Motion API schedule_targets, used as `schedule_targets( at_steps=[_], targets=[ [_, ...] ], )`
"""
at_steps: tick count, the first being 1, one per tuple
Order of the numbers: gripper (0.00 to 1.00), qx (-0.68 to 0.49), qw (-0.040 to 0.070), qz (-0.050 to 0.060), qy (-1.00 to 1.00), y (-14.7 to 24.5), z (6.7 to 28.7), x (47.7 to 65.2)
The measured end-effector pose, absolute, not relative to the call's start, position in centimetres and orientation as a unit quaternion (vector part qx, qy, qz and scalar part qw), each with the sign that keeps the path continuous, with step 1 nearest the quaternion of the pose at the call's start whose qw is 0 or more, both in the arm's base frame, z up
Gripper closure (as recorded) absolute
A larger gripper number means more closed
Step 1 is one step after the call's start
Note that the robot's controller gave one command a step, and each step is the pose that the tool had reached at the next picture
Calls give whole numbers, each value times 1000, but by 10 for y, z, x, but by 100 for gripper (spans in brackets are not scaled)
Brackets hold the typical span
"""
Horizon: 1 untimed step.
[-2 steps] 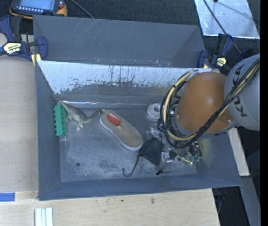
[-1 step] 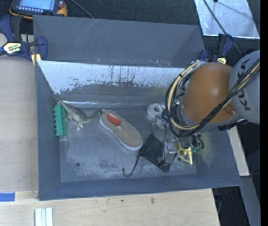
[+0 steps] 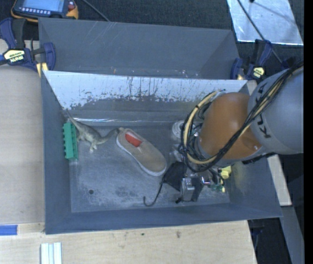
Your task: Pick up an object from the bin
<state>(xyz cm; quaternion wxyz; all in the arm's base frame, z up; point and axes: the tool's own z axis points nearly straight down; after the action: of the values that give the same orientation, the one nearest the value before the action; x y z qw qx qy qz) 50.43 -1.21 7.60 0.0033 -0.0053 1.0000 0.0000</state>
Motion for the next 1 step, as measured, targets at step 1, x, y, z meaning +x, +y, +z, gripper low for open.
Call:
schedule_targets(
  at_steps=[1],
  targets=[
    [100,21,3,0,1000,-23,71,518]
  ],
)
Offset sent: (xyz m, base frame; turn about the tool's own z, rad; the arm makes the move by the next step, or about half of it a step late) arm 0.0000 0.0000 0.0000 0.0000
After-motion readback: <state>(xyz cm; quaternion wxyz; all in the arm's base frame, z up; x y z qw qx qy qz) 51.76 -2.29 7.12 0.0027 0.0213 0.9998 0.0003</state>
